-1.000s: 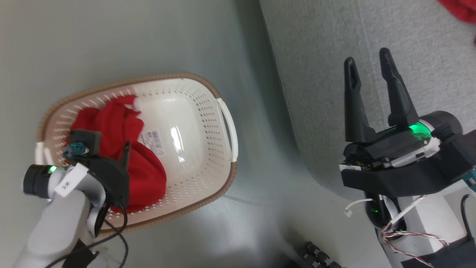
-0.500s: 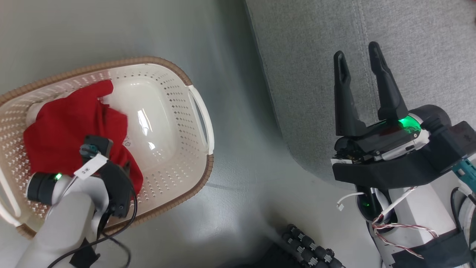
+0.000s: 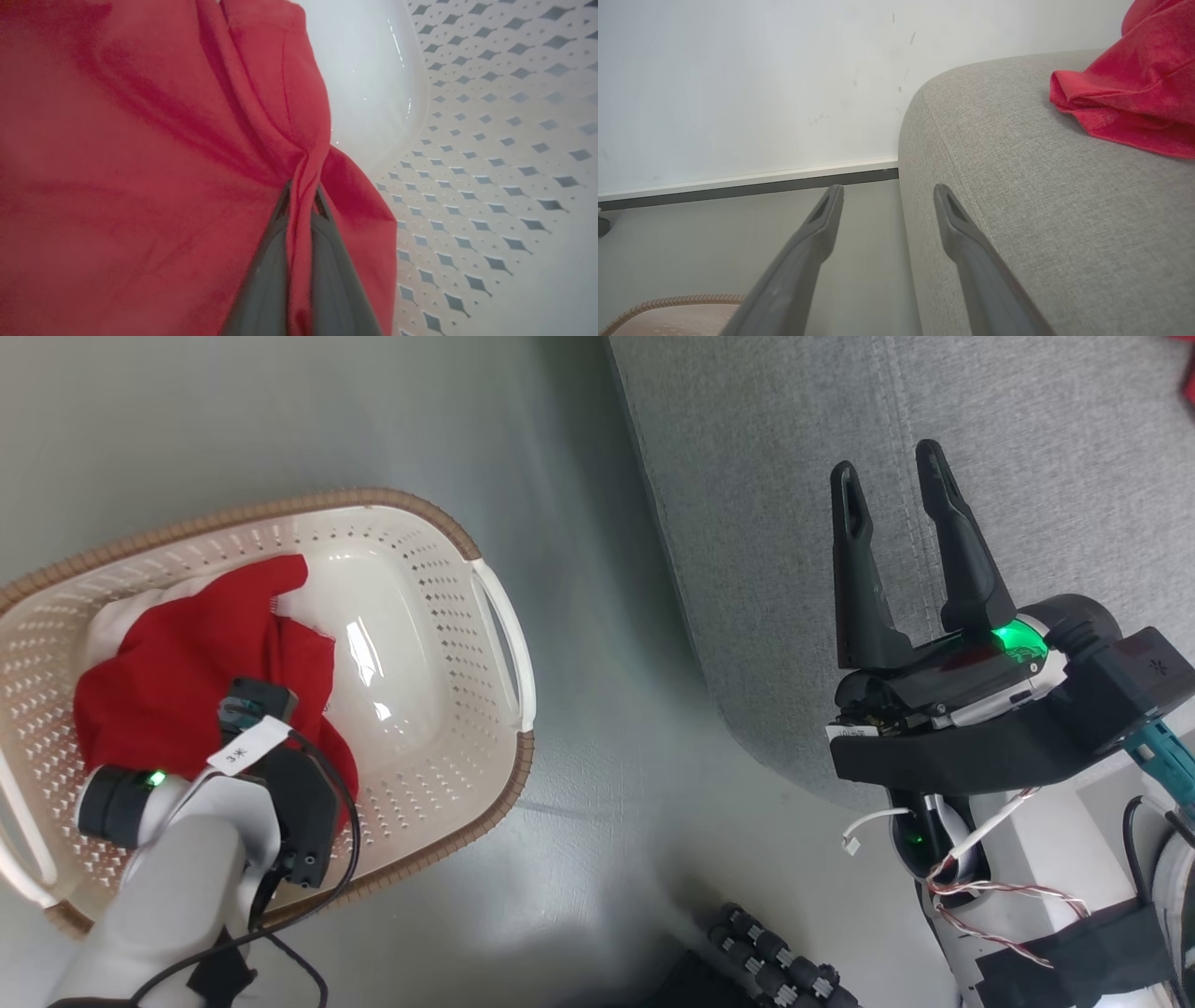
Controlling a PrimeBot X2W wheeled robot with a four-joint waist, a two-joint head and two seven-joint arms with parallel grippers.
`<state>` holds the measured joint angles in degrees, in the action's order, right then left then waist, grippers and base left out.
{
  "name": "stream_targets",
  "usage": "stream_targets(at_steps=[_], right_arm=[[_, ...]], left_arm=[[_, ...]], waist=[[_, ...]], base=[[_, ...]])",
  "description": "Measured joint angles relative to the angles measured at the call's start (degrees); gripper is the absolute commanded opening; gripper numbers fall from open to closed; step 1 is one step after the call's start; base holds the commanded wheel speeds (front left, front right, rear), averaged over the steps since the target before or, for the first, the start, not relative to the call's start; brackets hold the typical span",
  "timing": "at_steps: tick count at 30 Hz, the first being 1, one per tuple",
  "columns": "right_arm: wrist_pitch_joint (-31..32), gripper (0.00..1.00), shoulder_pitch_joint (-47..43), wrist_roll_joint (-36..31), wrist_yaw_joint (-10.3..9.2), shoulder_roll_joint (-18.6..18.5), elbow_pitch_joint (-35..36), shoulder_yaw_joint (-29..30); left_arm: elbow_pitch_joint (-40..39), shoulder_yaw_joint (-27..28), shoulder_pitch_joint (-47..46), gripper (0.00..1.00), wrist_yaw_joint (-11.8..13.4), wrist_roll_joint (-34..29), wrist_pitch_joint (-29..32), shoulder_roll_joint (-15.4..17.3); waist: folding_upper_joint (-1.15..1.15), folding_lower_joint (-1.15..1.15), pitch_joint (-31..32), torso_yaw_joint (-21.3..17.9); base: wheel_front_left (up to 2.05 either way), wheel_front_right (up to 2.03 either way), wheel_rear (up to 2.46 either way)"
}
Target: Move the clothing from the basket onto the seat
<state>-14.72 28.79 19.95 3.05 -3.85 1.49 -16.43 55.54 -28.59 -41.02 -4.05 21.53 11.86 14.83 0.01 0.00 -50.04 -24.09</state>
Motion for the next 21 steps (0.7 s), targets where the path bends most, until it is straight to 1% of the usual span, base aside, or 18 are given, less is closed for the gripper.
stream_targets(at_steps=[3, 9, 14, 21], right_arm=[[0.00, 1.00, 0.09, -0.75, 0.25, 0.13, -0.64, 0.46], [0.00, 1.00, 0.78, -0.92, 0.63, 0.14, -2.91, 2.00], [0.00, 1.00, 1.22, -1.33, 1.20, 0.14, -4.14, 3.26], [0.00, 1.00, 1.18, -1.36, 1.58, -0.04, -5.89, 5.55]], left_arm=[[0.38, -0.16, -0.01, 0.00, -0.19, 0.01, -1.53, -0.92], [0.35, -1.26, -0.06, 0.00, -1.59, 0.09, -5.61, -3.74], [-0.79, -1.70, -0.19, 0.00, -2.54, 0.22, -9.99, -4.68], [-3.64, -1.53, -0.19, 0.00, -2.89, 1.30, -16.69, -5.82]], waist=[[0.00, 0.00, 0.95, 0.27], [0.00, 0.00, 3.96, 1.26], [0.00, 0.00, 7.26, 2.54], [0.00, 0.00, 12.30, 4.88]], base=[[0.00, 0.00, 0.00], [0.00, 0.00, 0.00], [0.00, 0.00, 0.00], [0.00, 0.00, 0.00]])
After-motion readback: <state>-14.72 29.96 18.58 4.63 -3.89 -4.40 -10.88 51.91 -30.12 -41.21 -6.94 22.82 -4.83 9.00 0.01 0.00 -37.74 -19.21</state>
